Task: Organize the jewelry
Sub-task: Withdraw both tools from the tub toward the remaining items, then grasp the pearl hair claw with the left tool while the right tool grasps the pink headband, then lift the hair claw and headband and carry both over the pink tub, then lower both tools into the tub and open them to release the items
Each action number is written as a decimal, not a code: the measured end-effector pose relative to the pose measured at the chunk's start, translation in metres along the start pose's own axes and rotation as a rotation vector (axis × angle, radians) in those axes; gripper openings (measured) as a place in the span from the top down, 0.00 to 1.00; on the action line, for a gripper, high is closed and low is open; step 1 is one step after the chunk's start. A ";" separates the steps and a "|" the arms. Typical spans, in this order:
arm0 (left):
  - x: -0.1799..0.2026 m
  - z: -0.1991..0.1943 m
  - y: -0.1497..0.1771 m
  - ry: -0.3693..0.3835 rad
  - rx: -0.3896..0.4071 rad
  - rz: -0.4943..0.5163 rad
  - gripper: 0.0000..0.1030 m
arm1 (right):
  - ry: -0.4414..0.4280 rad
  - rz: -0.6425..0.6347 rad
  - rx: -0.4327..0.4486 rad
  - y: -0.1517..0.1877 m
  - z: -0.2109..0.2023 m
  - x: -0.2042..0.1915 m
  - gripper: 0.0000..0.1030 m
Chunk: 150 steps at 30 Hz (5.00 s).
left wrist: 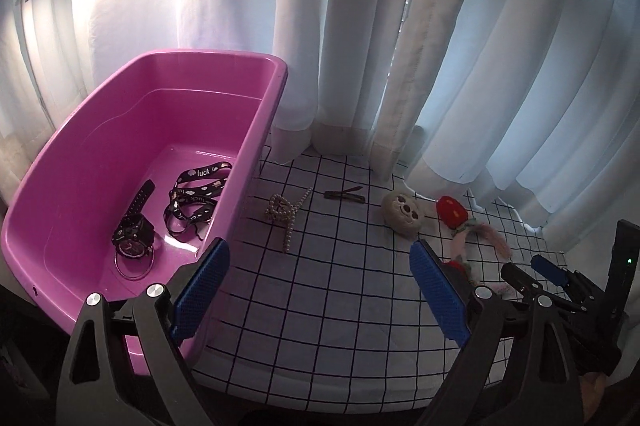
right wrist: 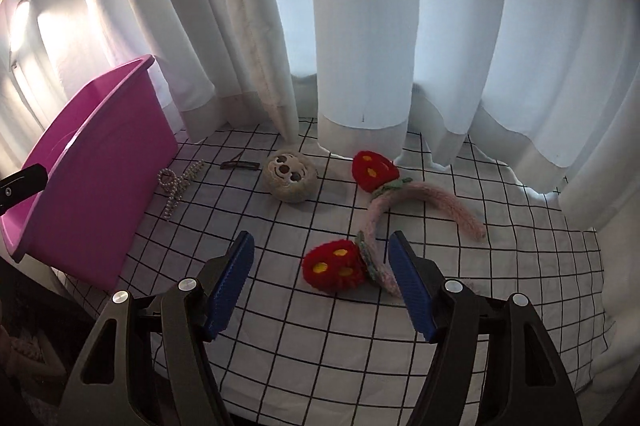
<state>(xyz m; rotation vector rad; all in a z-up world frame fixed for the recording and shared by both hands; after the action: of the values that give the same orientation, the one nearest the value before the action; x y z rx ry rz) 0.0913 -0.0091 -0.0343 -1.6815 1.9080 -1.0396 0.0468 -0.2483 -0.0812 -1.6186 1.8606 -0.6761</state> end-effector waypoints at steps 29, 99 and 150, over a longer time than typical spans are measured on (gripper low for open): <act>-0.004 0.175 0.043 -0.199 -0.080 -0.063 0.13 | -0.070 -0.048 -0.138 0.054 0.120 0.034 0.30; 0.041 0.104 0.042 -0.044 -0.068 0.088 0.93 | -0.168 -0.031 0.076 0.026 0.043 -0.020 0.58; -0.238 -0.006 -0.066 -0.385 0.066 -0.163 0.93 | -0.571 -0.539 0.176 -0.106 0.007 -0.389 0.58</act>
<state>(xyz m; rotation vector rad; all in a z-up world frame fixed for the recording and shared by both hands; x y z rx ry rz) 0.1794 0.2213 -0.0241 -1.8646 1.4989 -0.7562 0.1645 0.1228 0.0255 -1.9490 0.9430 -0.4955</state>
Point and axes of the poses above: each gripper's, at about its wrist camera, not at the fingertips, and z roughly the way its jaws point, x to its right, y to its underside, the point moved 5 cm from there along z, roughly the way its jaws point, and after that the axes turned 8 degrees about x, right-handed, at the moved point
